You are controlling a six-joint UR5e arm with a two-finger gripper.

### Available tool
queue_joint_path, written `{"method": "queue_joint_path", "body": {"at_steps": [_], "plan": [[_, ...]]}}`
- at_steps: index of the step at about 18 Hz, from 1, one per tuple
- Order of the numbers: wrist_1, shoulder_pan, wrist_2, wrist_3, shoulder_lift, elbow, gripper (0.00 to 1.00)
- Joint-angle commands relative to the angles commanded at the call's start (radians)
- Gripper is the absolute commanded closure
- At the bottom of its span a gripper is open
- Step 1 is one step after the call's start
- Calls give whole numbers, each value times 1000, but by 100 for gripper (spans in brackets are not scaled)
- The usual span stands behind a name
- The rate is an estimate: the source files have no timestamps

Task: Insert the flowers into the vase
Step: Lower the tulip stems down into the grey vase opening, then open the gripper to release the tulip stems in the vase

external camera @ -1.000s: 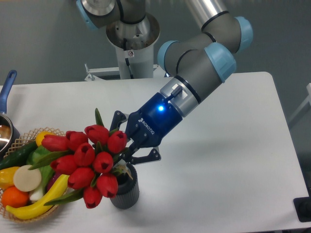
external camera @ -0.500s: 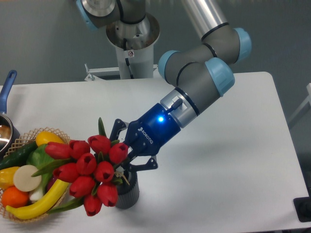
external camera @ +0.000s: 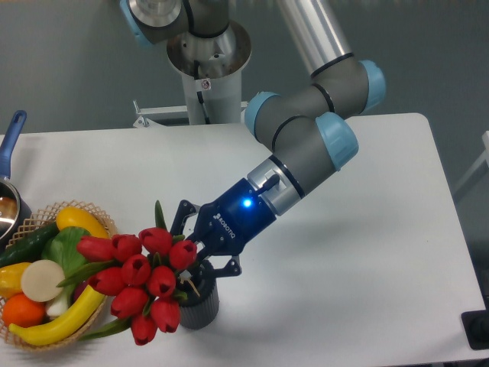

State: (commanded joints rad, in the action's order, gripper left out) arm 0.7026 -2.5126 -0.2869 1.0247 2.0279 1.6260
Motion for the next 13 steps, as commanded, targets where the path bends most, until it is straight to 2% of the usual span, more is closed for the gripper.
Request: {"method": "queue_joint_path", "body": {"at_steps": [2, 5, 7, 9, 11, 12, 13], "plan": [[0, -5, -2, 3, 2, 8, 92], [0, -6, -2, 83, 15, 37, 84], [0, -20, -3, 132, 18, 70, 84], [0, -25, -5, 167, 18, 98, 79], [0, -26, -6, 193, 18, 115, 72], [0, -28, -6, 193, 17, 118, 65], [0, -31, -8, 192, 17, 118, 51]]}}
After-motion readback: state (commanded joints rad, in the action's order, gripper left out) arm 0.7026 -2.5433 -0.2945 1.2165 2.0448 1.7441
